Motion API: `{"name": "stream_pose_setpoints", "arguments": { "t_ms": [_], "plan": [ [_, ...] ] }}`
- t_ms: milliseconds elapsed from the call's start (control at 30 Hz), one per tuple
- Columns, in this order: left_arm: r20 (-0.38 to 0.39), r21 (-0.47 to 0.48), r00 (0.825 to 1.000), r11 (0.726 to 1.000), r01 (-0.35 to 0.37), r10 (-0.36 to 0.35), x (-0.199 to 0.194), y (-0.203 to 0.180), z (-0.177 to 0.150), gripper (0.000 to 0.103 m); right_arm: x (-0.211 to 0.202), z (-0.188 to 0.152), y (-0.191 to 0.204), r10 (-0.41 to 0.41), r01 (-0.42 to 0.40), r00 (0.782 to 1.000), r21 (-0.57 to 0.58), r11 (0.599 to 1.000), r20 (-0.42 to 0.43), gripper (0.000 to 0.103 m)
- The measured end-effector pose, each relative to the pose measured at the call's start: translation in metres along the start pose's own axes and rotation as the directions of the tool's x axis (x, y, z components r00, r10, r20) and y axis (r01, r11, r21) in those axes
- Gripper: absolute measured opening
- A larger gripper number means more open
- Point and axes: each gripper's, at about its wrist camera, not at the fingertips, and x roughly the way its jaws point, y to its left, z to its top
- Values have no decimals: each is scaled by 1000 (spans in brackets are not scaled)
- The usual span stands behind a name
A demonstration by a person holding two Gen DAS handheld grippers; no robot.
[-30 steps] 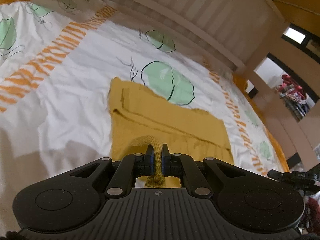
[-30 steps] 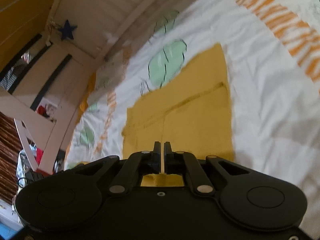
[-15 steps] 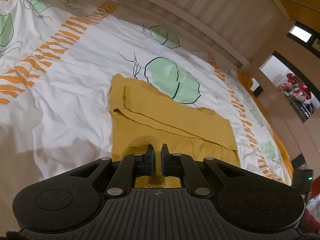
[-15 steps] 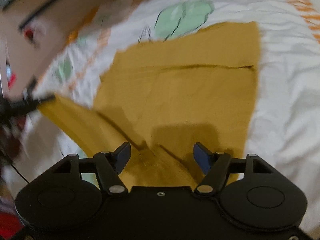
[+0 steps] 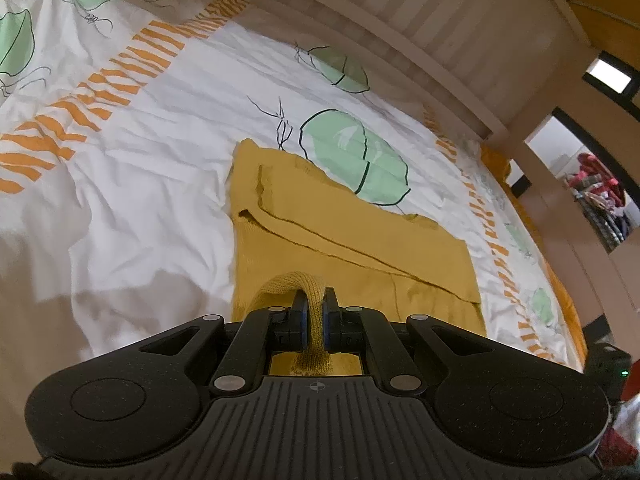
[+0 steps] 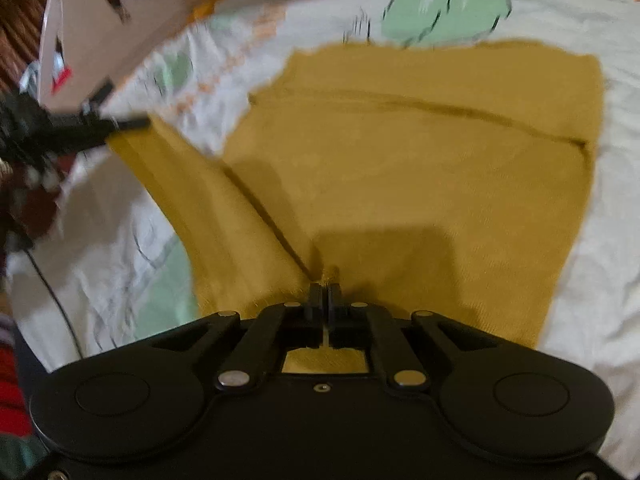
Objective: Fold small clothes
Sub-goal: 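Lift the hem with both grippers, fold it toward the collar, release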
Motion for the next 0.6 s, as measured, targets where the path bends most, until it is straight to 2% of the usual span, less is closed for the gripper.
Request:
{"name": "stream_pose_setpoints", "arguments": {
  "t_ms": [167, 367, 433, 600],
  "plan": [
    [13, -23, 1000, 1000, 10, -9, 3, 2, 10, 6, -37, 13, -10, -31, 23, 987, 52, 998, 157, 9],
    [20, -23, 1000, 1000, 6, -6, 12, 1, 21, 6, -41, 24, -20, -107, 97, 976, 58, 994, 192, 9],
    [26, -22, 1000, 1000, 5, -4, 15, 0, 26, 6, -39, 29, -21, -135, 122, 966, 71, 990, 222, 8],
    [43, -44, 999, 999, 10, -8, 25, 2, 45, 6, -45, 46, -37, -206, 172, 926, 132, 976, 317, 8]
  ]
}}
